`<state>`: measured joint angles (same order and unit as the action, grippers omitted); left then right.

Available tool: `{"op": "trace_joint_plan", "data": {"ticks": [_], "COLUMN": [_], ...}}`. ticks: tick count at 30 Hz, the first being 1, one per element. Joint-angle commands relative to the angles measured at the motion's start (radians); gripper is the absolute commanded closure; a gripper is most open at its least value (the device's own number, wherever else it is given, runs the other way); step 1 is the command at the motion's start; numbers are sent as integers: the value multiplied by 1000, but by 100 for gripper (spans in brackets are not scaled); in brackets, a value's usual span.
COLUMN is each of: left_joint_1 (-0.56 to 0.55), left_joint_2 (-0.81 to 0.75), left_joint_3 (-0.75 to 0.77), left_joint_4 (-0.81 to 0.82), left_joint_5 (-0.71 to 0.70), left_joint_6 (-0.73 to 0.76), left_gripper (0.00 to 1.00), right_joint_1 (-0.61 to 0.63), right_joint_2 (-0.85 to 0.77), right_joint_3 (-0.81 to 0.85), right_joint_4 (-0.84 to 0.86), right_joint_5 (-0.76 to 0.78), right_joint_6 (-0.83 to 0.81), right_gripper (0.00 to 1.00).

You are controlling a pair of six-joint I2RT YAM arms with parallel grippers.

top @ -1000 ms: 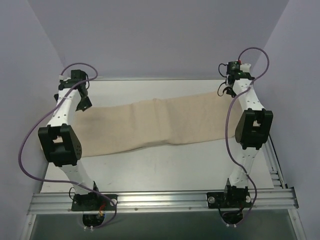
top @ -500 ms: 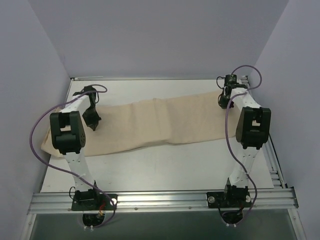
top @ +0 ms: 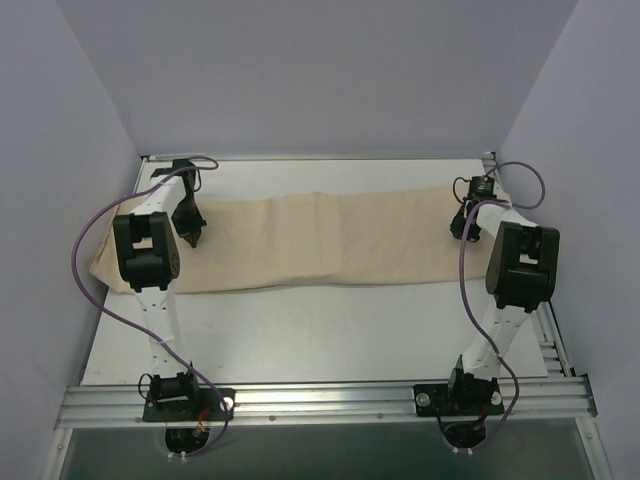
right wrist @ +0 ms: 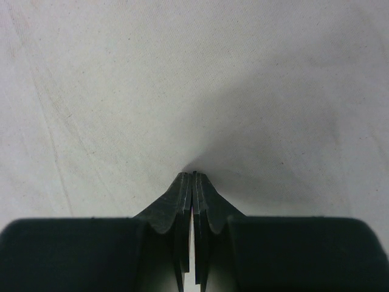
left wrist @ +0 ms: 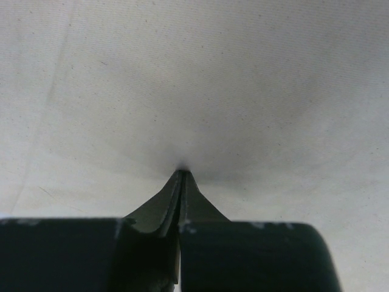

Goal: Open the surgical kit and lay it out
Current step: Open the surgical kit at the center of the board.

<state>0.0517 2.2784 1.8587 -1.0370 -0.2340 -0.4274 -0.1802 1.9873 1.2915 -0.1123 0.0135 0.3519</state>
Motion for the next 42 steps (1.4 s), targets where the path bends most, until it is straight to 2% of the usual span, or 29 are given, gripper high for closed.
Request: {"op": "trace_joint_plan", "data": {"ticks": [1,7,10,14,15,17,18,19,22,26,29,30,31,33,42], "left_joint_1": [8,13,17,17,17,16,14,10,8,2,-4,-4,-6,-12,-93], "left_joint_2": [70,-8,-34,-114,-129,-151,-152,-154,-149,-120,-92,-91,-91,-94,-102], "left_joint_3": [39,-110,-107,-81,-73,-32,-14,5,54,56,60,54,50,40,-7], "left_joint_4": [71,123,114,118,144,170,175,183,202,233,235,241,250,267,307], "left_joint_5": [30,32,13,-33,-31,-24,-15,-11,8,70,91,97,108,139,188], "left_joint_6": [4,-14,-10,-30,-34,-36,-36,-37,-37,-33,-33,-34,-34,-37,-53], "left_gripper": [98,98,98,97,89,81,78,70,64,65,71,71,71,70,69], "right_joint_1": [-36,-65,-65,-67,-68,-68,-68,-68,-68,-76,-85,-90,-93,-93,-104], "right_joint_2": [30,24,1,-123,-137,-136,-125,-110,-45,106,183,195,214,274,364], "right_joint_3": [-96,-61,-22,43,63,135,167,199,290,414,503,521,537,581,669], "right_joint_4": [-138,-207,-228,-188,-152,-119,-110,-109,-76,-73,-57,-18,-9,-32,25], "right_joint_5": [40,43,29,42,52,75,101,112,135,144,115,93,65,81,132], "right_joint_6": [-13,10,9,30,38,59,67,76,87,82,70,67,64,58,-24], "right_gripper": [100,100,100,100,94,89,82,79,67,64,61,51,46,41,32]}}
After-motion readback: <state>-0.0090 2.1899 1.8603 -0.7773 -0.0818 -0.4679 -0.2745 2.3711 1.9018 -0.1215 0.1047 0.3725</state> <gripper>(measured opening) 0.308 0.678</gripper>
